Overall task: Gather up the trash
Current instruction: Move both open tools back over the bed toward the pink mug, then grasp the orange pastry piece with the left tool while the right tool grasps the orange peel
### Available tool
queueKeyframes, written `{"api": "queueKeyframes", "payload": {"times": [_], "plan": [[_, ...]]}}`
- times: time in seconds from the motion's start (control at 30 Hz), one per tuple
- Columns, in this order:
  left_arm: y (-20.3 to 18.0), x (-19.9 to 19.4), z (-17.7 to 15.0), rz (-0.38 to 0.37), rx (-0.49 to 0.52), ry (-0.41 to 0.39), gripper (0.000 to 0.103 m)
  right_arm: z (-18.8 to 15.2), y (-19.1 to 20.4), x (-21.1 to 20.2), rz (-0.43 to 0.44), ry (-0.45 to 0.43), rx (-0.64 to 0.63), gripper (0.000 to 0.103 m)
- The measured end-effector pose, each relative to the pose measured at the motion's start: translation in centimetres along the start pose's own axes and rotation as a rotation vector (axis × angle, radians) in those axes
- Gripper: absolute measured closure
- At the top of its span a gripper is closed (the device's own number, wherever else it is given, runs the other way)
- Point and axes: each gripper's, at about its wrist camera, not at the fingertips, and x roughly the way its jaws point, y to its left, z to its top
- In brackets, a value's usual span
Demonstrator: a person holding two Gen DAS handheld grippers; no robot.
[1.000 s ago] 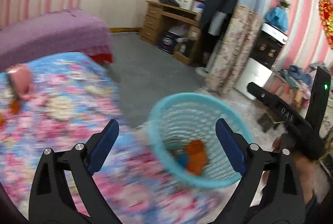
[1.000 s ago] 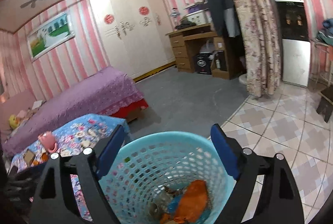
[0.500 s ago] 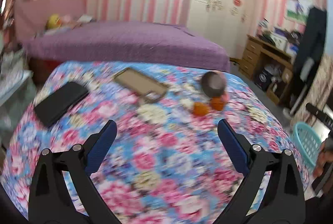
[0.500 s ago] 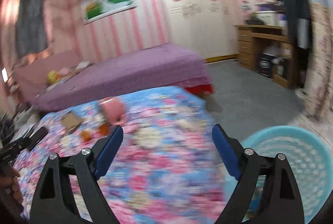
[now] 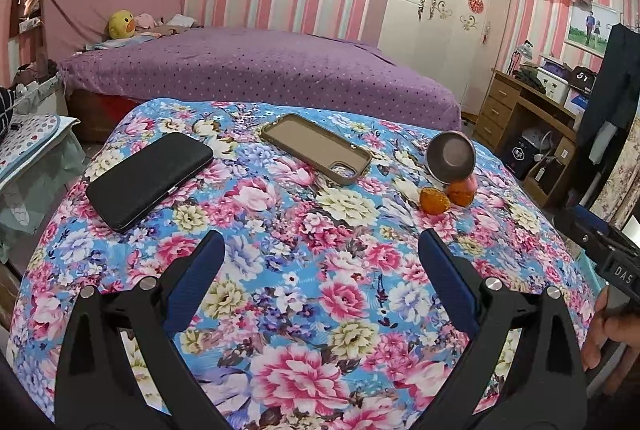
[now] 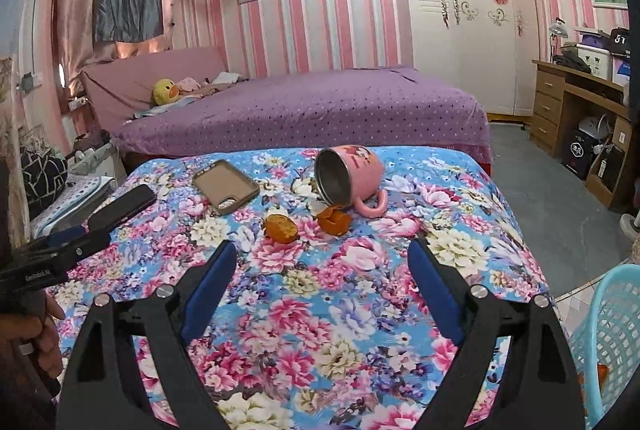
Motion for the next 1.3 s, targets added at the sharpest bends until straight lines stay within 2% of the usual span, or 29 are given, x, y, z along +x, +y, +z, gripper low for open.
{"api": "queueKeyframes", "payload": {"times": [0.33, 0.57, 0.73, 0.8, 0.93, 1.1, 1.2, 1.3], "plan": [[-1.6, 1.1, 0.2, -0.014, 0.028, 0.011, 0.009, 0.4, -1.5, 0.2, -0.012, 0.004, 0.024, 0.017], [-3.2, 3.8, 0.6, -0.020, 0.057, 0.065, 0.009, 0.6, -3.2, 0.5, -0.043, 0.009, 0.051, 0.017], [-4.9, 5.8, 1.2, -0.066, 0.050, 0.103, 0.009, 1.0, -4.2, 1.7, -0.045, 0.029, 0.069, 0.017], [-6.2, 6.8, 1.4, -0.061, 0.076, 0.119, 0.009, 1.2, -4.6, 2.4, -0.052, 0.037, 0.080, 0.017], [-8.6, 8.5, 1.7, -0.106, 0.098, 0.154, 0.009, 1.5, -6.0, 4.0, -0.090, 0.063, 0.110, 0.017], [-12.2, 12.1, 2.0, -0.044, 0.228, 0.196, 0.009, 1.2, -7.1, 4.1, -0.101, 0.078, 0.142, 0.017], [-13.3, 14.3, 2.0, -0.042, 0.240, 0.234, 0.010, 1.1, -7.7, 4.3, -0.104, 0.090, 0.156, 0.017], [-13.8, 16.2, 2.3, -0.026, 0.239, 0.266, 0.019, 0.9, -7.9, 4.9, -0.098, 0.109, 0.163, 0.017]]}}
